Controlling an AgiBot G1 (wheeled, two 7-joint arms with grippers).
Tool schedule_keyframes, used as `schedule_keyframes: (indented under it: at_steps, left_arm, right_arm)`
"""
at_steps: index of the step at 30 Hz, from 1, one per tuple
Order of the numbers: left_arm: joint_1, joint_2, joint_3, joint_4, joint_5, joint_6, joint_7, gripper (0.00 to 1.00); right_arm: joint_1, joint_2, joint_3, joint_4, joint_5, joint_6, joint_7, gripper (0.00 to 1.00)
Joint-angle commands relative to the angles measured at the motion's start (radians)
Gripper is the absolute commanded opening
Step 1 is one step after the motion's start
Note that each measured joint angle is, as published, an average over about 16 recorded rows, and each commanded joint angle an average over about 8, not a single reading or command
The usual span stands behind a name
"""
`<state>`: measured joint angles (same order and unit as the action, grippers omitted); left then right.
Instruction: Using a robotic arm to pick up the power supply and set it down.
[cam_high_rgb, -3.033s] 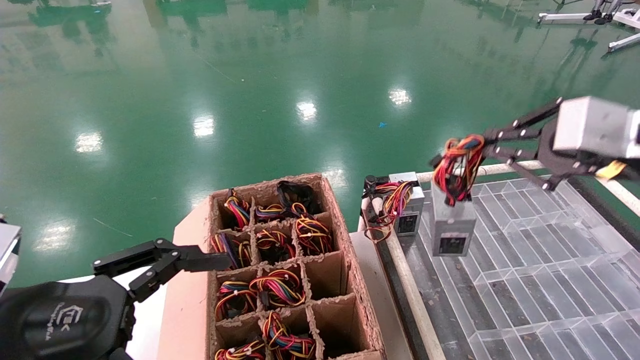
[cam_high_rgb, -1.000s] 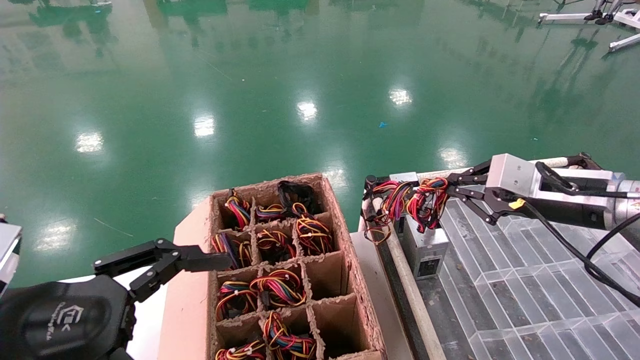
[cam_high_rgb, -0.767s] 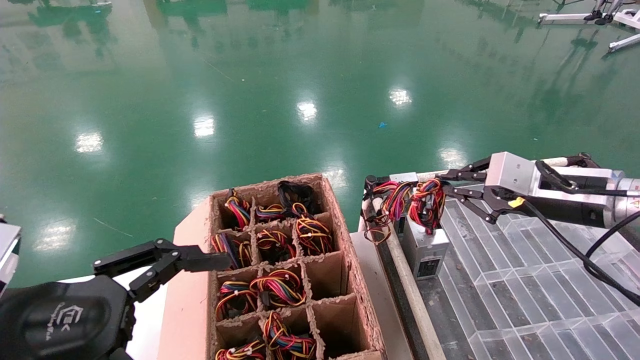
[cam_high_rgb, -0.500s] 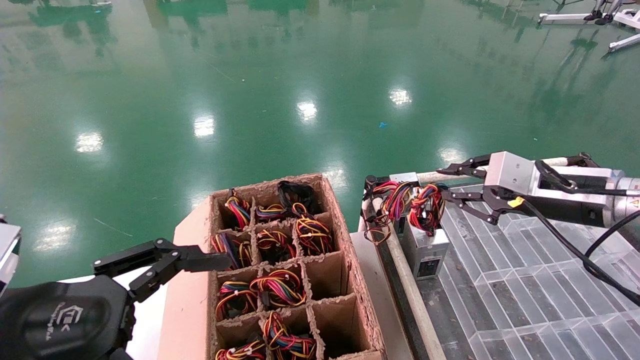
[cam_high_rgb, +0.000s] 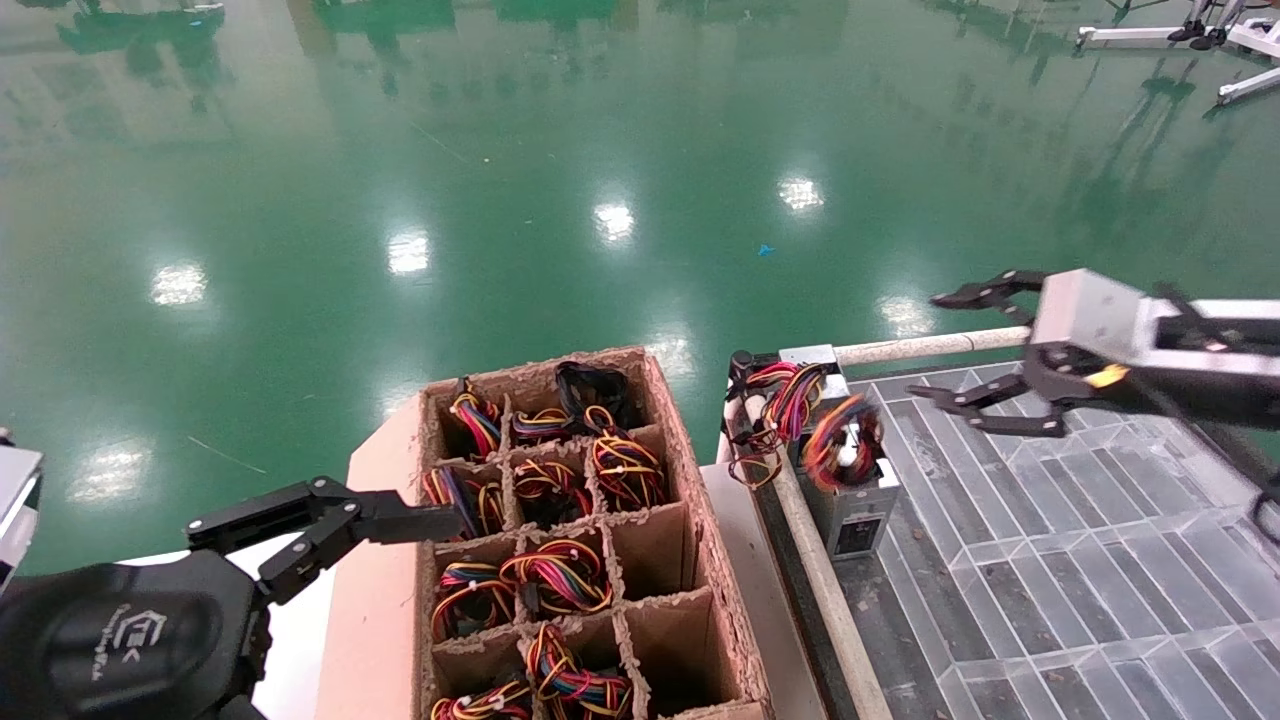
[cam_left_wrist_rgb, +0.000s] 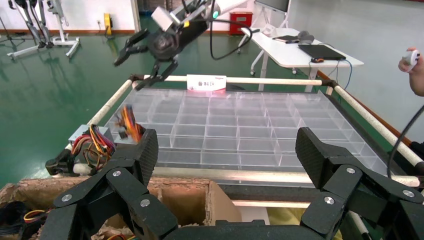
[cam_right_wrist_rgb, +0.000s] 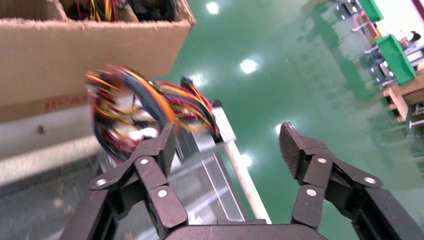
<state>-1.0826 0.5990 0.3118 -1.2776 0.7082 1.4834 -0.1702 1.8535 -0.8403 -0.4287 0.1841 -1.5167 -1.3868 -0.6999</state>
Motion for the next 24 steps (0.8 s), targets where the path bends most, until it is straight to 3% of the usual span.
schedule_keyframes:
  at_steps: [1,9,24]
  left_arm:
    - [0.0,0.0,0.0,0.0,0.0,0.0,0.0,1.0]
    - [0.0,0.0,0.0,0.0,0.0,0.0,0.0,1.0]
    - [0.0,0.0,0.001,0.001,-0.001,0.0,0.001,1.0]
  right_arm:
    - [0.019,0.019,-0.008,0.012,-0.012,-0.016,0.02,1.0]
    - [0.024,0.061,-0.006,0.07,0.008,-0.052,0.101,1.0]
    - [-0.177,0.105,0.033,0.33,0.204,-0.067,0.301,1.0]
